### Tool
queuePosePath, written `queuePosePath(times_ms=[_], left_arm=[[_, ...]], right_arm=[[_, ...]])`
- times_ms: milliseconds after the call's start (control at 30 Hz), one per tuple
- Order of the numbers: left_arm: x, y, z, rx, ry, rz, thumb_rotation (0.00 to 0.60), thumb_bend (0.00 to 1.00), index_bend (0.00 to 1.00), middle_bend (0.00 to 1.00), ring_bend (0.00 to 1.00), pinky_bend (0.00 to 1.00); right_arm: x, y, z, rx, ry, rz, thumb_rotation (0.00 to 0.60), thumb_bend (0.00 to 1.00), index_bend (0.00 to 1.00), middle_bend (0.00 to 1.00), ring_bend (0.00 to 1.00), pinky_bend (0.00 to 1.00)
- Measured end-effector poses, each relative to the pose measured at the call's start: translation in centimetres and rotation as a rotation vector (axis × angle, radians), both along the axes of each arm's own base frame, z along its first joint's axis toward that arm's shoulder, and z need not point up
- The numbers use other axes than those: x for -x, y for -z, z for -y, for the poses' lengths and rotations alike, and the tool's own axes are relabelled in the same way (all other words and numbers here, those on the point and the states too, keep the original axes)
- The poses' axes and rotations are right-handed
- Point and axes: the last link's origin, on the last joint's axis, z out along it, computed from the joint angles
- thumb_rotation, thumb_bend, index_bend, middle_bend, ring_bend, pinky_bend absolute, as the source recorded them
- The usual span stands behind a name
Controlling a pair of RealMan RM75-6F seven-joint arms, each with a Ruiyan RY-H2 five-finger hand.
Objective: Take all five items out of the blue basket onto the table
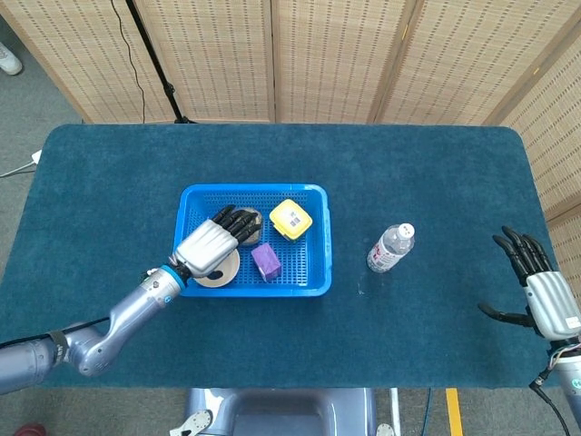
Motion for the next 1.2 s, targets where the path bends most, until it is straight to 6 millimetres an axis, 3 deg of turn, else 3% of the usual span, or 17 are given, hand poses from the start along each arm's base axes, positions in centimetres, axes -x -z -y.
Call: queuePosePath(times_ms=[467, 900, 1200], left_arm=[[-3.3, 6.6, -0.2, 0.001, 0.025, -0.116, 0.6, 0.07, 0.18, 0.02, 0.08, 0.0], [-3.9, 8.6, 0.0, -0.041, 0.06, -0.143, 0.6, 0.29, 0.54, 0.33, 0.33, 0.0], [-4.1, 8.4, 0.0, -0.068, 0.065, -0.118, 0.6, 0.32, 0.56, 0.35, 0.35, 0.0]], right_arm=[[0.2, -0.4, 0.3, 0.022, 0.017, 0.011, 0.6, 0.0, 0.0, 0.0, 0.0, 0.0], [0.1, -0.7, 0.4, 0.025, 0.015, 0.038, 0.6, 0.0, 0.0, 0.0, 0.0, 0.0], [0.0, -0.8, 0.3, 0.017, 0.014, 0.045, 0.6, 0.0, 0.0, 0.0, 0.0, 0.0]])
